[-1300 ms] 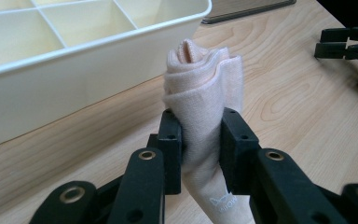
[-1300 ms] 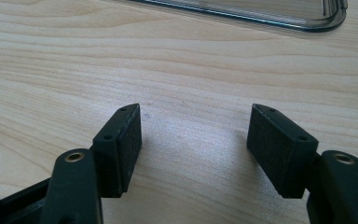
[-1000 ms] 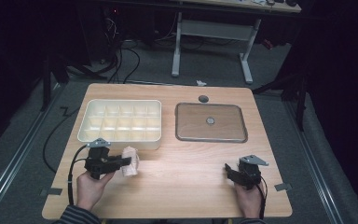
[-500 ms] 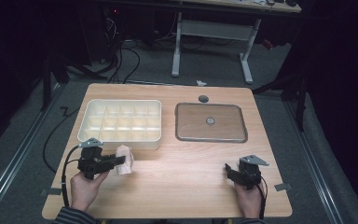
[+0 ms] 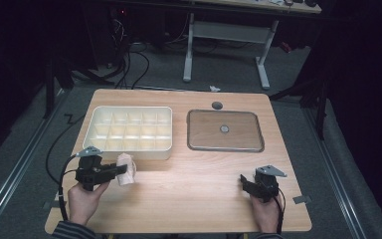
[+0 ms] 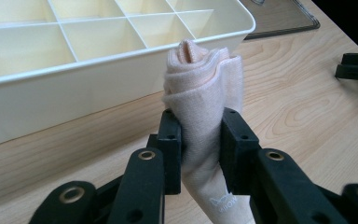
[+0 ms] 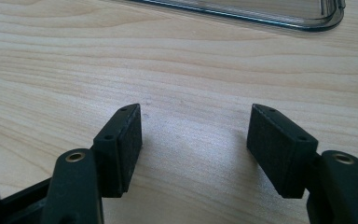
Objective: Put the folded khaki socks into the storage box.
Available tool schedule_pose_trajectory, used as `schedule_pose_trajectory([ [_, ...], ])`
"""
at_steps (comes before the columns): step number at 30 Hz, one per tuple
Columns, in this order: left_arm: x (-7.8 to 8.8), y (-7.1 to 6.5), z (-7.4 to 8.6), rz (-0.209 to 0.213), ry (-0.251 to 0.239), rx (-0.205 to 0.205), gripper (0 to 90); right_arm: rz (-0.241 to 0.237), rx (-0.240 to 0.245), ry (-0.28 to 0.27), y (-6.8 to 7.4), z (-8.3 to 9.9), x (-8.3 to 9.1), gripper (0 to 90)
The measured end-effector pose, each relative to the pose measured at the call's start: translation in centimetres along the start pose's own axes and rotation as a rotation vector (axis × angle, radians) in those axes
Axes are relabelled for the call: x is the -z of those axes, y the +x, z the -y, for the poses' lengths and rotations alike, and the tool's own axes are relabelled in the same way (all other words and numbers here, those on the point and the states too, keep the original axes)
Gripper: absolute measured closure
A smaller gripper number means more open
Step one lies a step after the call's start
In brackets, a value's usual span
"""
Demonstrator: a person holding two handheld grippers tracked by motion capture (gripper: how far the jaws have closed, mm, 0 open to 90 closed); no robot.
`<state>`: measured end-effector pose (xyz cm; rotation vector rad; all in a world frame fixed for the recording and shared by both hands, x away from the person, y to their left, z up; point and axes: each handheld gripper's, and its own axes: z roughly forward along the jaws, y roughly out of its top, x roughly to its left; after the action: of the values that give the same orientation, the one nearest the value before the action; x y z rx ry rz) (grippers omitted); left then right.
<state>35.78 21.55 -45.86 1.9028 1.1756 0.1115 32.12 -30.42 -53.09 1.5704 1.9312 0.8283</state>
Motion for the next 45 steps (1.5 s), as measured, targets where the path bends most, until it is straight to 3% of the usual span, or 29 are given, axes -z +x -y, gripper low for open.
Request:
schedule_pose_trajectory([
  [18,1.3,0.8,-0.7,-0.021,-0.036,-0.003,72.4,0.005,0.0,0.004,0.1,0.0,0.0,35.4],
  [29,1.9,1.3,-1.8,-0.04,-0.023,-0.039,72.4,0.007,0.007,0.002,0.1,0.0,0.0,35.4],
  [39,1.4,1.3,-2.9,-0.035,-0.013,-0.058,72.4,0.006,0.006,0.003,0.1,0.0,0.1,35.3],
  [45,1.3,1.3,-3.2,-0.031,-0.035,-0.052,72.2,0.006,0.002,0.004,0.1,0.1,0.1,35.3],
])
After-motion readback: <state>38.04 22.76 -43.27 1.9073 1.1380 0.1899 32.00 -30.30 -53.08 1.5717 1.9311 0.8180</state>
